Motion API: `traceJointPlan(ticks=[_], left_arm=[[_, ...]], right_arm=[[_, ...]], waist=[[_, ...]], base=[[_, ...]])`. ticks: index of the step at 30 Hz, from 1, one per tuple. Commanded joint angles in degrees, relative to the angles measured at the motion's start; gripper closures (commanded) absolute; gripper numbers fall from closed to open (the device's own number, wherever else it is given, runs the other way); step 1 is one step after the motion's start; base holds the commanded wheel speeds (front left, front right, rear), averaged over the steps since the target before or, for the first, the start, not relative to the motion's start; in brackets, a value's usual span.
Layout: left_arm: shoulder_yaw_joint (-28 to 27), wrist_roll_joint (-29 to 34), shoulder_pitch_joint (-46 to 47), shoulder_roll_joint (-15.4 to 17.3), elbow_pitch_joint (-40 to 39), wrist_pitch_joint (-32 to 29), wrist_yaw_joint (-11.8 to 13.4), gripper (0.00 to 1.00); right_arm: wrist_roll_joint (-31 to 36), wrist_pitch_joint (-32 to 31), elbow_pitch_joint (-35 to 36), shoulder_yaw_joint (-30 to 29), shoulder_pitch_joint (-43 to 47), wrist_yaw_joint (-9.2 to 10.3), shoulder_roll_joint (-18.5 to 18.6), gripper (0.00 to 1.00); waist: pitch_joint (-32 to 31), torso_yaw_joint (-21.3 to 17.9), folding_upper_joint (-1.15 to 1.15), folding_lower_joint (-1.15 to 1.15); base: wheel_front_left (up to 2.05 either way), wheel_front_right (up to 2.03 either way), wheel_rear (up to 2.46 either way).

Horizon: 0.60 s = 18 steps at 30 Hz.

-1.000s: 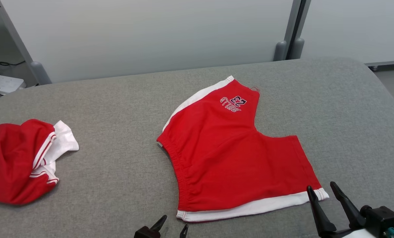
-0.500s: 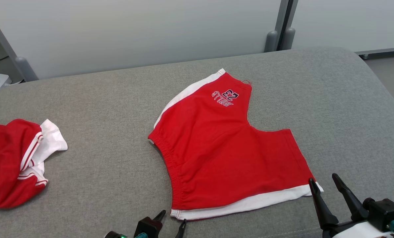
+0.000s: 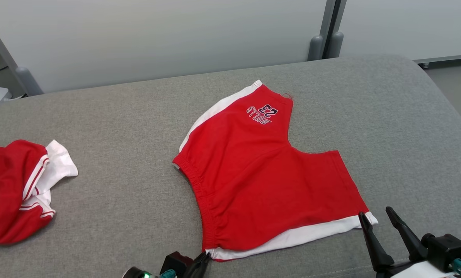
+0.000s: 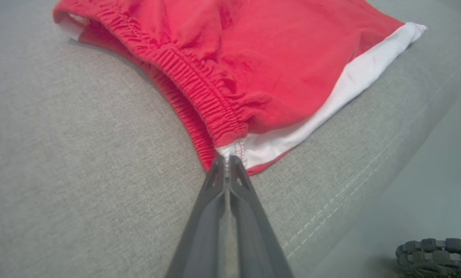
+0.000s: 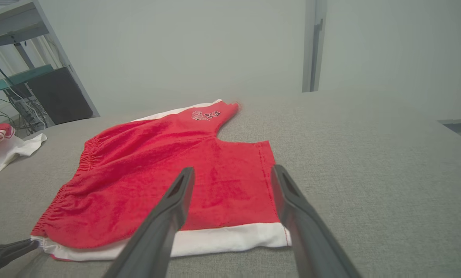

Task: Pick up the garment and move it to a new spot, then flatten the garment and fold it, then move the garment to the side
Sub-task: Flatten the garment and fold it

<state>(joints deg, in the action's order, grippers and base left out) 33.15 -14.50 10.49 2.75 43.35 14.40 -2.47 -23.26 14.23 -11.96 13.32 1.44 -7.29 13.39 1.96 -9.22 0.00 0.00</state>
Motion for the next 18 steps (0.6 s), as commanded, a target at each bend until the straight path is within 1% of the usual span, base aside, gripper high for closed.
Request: traceJointPlan(ticks=[1,7,8,12,16,18], left_arm=[[-1.38,-0.43,3.0,0.13,-0.45,0.6,-0.4,1.0],[-2.57,0.59,2.49,0.77,-0.25,0.6,-0.32,1.0],[-3.17,1.08,1.56,1.4,-1.01,0.6,-0.1,1.0],[-4.01,1.39,0.31,1.85,-2.28,0.6,0.07,1.0],[-4.29,1.65,-0.25,1.85,-2.38,0.6,-0.31,1.0],[-4.3,1.74,-0.23,1.81,-2.31,0.6,-0.35,1.0]], right_arm=[[-0.52,0.76,0.26,0.82,-1.97,-0.2,1.78,0.0],[-3.54,0.76,-5.17,0.35,-2.22,-0.2,2.96,0.0],[-5.54,0.76,-8.37,0.69,-2.58,-0.2,3.69,0.0],[-8.71,0.77,-12.18,2.03,-3.82,-0.2,4.29,0.0],[-12.18,0.77,-16.87,4.27,-5.73,-0.2,4.69,0.0],[-13.06,0.77,-17.96,4.79,-6.25,-0.2,4.78,0.0]], waist=[[0.01,0.23,0.0,0.0],[0.0,1.34,0.0,0.0],[0.07,2.19,0.0,0.0],[0.12,3.07,0.0,0.0],[0.13,3.71,0.0,0.0],[0.16,3.86,0.0,0.0]], base=[[0.0,0.0,0.0],[0.0,0.0,0.0],[0.0,0.0,0.0],[0.0,0.0,0.0],[0.0,0.0,0.0],[0.0,0.0,0.0]])
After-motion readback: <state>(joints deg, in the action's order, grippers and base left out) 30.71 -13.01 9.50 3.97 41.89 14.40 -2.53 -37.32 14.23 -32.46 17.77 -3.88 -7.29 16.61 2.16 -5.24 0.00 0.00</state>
